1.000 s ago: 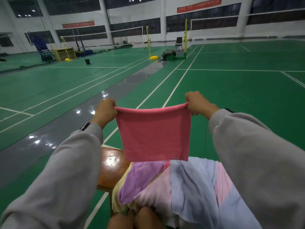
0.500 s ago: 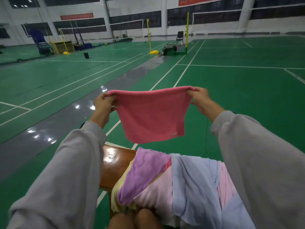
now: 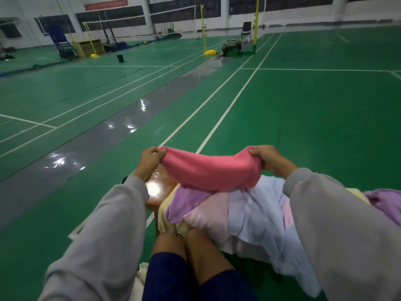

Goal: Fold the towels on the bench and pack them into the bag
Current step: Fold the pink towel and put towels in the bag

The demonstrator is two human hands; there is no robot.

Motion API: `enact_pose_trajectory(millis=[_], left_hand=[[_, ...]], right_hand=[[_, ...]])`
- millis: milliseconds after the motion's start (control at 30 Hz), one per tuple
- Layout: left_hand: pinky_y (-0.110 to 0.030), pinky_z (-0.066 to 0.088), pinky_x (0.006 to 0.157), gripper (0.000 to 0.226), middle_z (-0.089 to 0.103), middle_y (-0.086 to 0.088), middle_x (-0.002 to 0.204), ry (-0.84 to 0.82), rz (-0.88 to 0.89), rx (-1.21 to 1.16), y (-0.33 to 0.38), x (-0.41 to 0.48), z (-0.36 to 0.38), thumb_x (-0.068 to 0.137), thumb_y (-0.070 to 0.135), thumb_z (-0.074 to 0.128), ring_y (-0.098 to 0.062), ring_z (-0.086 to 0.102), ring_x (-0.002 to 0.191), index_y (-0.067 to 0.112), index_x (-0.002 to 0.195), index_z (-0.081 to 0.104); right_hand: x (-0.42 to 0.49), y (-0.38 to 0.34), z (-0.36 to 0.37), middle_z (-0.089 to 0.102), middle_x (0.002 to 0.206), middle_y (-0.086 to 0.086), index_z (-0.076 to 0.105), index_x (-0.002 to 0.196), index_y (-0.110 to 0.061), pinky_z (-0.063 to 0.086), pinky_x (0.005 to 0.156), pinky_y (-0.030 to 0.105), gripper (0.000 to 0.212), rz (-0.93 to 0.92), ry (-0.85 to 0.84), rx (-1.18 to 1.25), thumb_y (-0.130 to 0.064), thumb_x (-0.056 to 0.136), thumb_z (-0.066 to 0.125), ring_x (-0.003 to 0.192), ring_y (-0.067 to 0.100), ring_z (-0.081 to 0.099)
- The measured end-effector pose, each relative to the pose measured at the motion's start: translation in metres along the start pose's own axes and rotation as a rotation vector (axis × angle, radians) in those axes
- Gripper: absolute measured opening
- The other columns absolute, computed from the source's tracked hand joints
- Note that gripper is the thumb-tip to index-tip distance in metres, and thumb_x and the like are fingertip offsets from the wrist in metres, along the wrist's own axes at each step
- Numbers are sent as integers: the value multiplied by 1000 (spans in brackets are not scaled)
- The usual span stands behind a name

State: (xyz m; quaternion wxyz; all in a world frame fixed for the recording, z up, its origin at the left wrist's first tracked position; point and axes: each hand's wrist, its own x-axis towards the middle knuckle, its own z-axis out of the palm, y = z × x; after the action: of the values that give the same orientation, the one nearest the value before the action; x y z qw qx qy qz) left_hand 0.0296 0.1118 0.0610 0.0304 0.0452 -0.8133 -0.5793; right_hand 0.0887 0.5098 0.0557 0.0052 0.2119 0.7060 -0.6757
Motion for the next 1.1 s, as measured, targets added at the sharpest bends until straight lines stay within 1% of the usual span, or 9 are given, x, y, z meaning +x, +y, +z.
enact_pose_trajectory(millis=[67, 200, 300, 433, 567, 733, 900, 1033, 1100], left_hand=[[-35, 57, 73, 16, 70, -9, 89, -121, -67, 17, -19, -24, -1, 94, 24, 70, -24, 65, 82, 10, 85, 70], [-35, 58, 59, 24, 69, -19, 97, -332, -167, 165, -46, -57, 3, 98, 26, 67, -32, 69, 83, 2, 95, 65], [-39, 59, 59, 26, 70, -21, 97, -294, -149, 229, -51, -57, 9, 100, 27, 63, -39, 70, 86, 2, 95, 62], [-42, 59, 56, 19, 68, -19, 99, -216, -101, 236, -43, -41, 19, 103, 28, 57, -37, 69, 85, 10, 100, 58], [-58, 60, 76, 26, 67, -19, 90, -115, -29, 311, -43, -13, 24, 98, 35, 58, -41, 68, 89, 9, 97, 60], [-56, 59, 76, 31, 67, -12, 86, -56, 20, 346, -43, 14, 37, 93, 44, 56, -37, 67, 85, 14, 93, 60], [-50, 56, 84, 24, 65, -9, 93, -47, -25, 394, -49, 37, 51, 103, 37, 51, -34, 64, 89, 13, 100, 55], [-48, 55, 82, 22, 62, -6, 87, -54, -75, 375, -66, 47, 65, 103, 39, 52, -34, 64, 91, 19, 93, 52], [-39, 52, 74, 27, 62, -7, 81, -83, -105, 413, -64, 39, 73, 103, 35, 53, -30, 63, 84, 14, 87, 55]], right_hand=[[-16, 29, -7, 70, 112, 11, 69, 117, -7, 56, 73, 38, 23, 124, -123, -129, -12, 94, 67, 93, 27, 66], [-32, 68, -21, 67, 118, 14, 63, 122, -5, 59, 70, 40, 30, 248, -249, -267, -20, 97, 66, 101, 32, 67], [-31, 74, -21, 66, 113, 17, 62, 122, 1, 59, 68, 41, 30, 227, -178, -225, -15, 97, 66, 95, 32, 67], [-16, 68, -19, 67, 98, 12, 63, 124, 1, 57, 62, 37, 27, 129, -43, -211, -13, 100, 62, 84, 26, 66], [5, 63, -13, 69, 94, 13, 68, 119, -4, 62, 67, 44, 25, 57, 43, -223, -20, 100, 63, 81, 29, 68], [29, 60, -2, 70, 87, 11, 71, 109, -10, 62, 60, 41, 18, 23, 105, -290, -24, 100, 63, 71, 28, 69], [59, 64, 13, 72, 87, 17, 72, 99, -8, 63, 64, 52, 19, 82, 135, -346, -25, 98, 63, 70, 37, 73], [85, 78, 19, 72, 92, 20, 72, 97, -4, 62, 56, 50, 26, 154, 246, -515, -28, 93, 61, 71, 37, 73], [88, 85, 21, 72, 100, 18, 69, 95, -2, 63, 67, 44, 27, 181, 261, -650, -27, 87, 64, 81, 36, 72]])
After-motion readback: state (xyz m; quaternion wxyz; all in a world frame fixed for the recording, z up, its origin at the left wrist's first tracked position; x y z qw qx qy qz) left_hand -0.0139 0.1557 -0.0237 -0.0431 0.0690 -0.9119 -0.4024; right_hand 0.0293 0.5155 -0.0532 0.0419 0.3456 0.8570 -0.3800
